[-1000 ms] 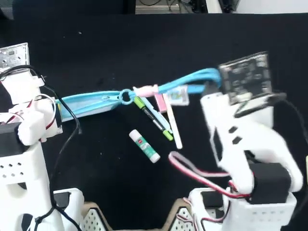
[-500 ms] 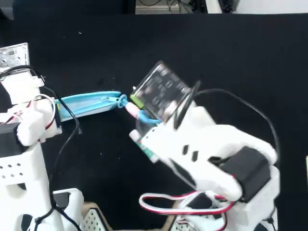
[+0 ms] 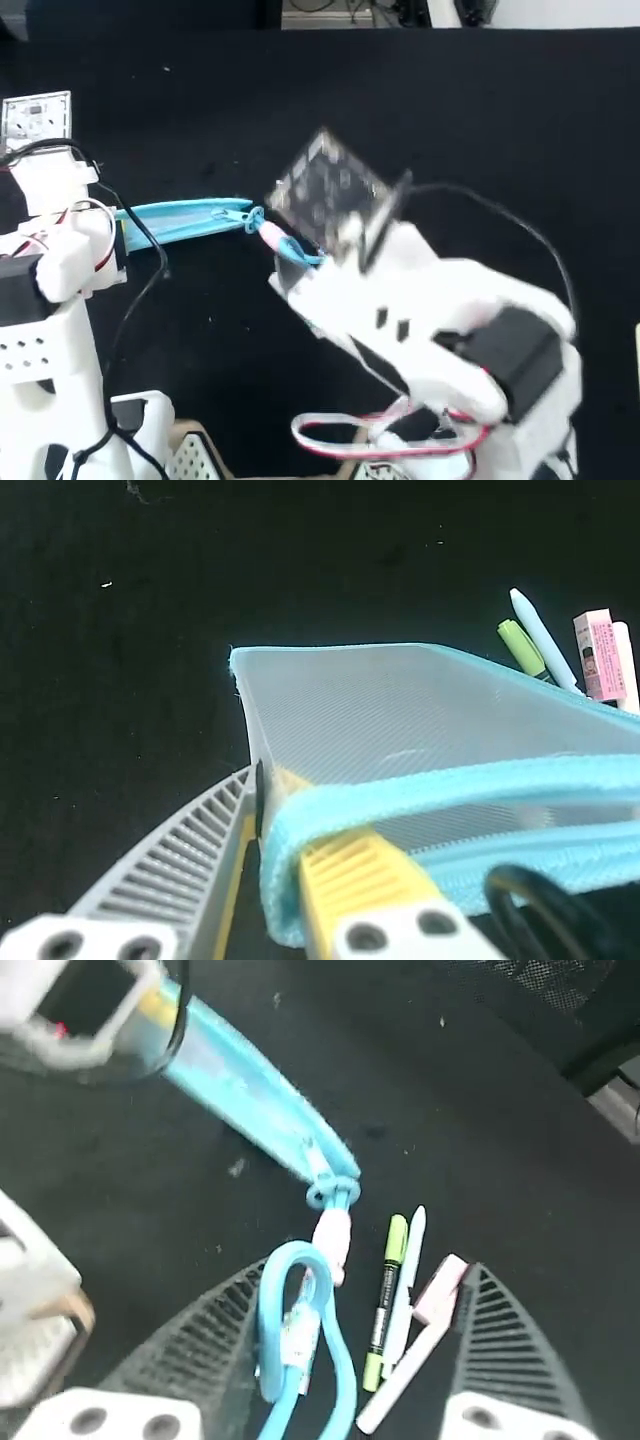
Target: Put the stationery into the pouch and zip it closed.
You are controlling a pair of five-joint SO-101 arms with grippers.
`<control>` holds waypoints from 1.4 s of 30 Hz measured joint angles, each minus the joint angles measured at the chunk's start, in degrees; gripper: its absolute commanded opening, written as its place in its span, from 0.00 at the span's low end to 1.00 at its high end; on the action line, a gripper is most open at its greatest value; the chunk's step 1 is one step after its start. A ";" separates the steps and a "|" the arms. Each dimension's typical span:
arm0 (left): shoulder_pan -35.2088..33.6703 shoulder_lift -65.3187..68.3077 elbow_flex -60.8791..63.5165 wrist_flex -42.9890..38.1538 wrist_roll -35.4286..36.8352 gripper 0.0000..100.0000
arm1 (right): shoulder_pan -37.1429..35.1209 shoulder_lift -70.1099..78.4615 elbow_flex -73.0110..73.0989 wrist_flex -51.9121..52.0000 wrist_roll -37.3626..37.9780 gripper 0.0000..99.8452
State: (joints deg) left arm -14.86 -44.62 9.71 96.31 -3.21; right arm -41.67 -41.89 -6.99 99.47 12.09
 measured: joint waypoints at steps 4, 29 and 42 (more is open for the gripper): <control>-0.18 0.00 0.00 -0.09 0.00 0.03 | 0.00 -8.00 13.19 0.00 6.77 0.28; -0.44 -0.70 2.37 -0.09 0.44 0.03 | 27.96 -17.14 38.42 0.00 10.20 0.28; -0.44 -0.44 2.37 -0.09 1.14 0.03 | 21.80 4.57 26.99 0.00 -17.93 0.28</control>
State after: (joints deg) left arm -15.30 -45.05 12.09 96.22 -2.07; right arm -19.87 -37.32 20.00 99.47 -5.85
